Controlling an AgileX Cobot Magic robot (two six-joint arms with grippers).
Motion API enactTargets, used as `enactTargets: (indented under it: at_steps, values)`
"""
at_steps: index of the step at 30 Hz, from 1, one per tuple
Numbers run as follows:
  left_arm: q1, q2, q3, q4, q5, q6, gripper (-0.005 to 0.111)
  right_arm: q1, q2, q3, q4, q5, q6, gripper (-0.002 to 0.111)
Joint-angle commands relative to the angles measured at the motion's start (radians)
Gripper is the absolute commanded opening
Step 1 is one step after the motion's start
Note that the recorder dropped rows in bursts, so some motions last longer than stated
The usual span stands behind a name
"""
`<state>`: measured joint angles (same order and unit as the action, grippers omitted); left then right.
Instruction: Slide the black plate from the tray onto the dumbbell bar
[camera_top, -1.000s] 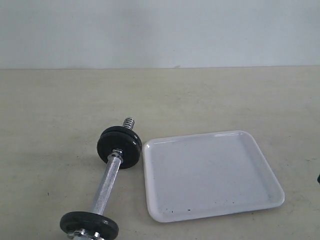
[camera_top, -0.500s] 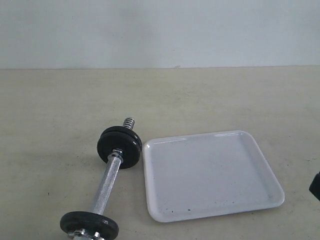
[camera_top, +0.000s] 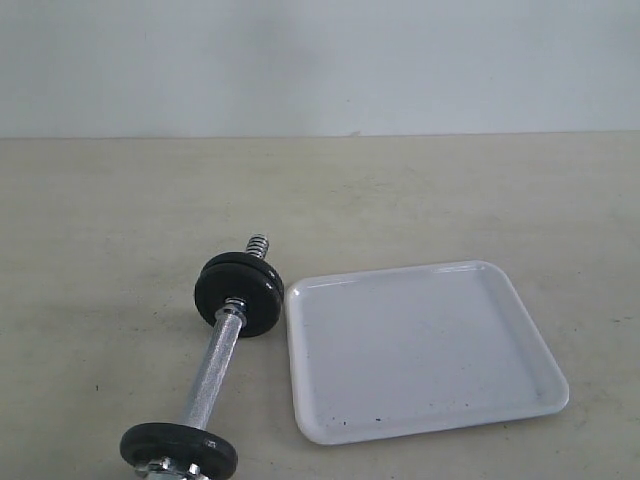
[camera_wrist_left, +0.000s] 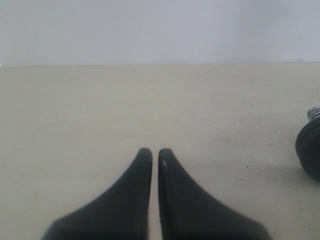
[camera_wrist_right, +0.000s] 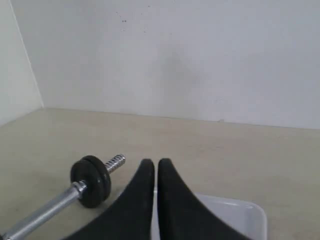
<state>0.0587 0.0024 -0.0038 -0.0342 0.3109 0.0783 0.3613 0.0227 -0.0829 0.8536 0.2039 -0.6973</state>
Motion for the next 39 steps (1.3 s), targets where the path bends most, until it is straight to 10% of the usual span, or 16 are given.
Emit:
enactTargets:
  at_steps: [1,6,39]
  values:
    - [0.005,-0.002,0.004,0.001,-0.001,-0.014,0.004,-0.002,-0.002,-0.001,-0.432,-0.012,0.346,0.001]
    - [0.005,-0.002,0.004,0.001,-0.002,-0.004,0.004,-0.002,-0.002,0.001,-0.831,-0.051,0.799,0.001]
    - [0.005,-0.002,0.004,0.001,-0.003,-0.004,0.004,-0.005,-0.012,0.083,-0.754,0.139,0.733,0.001]
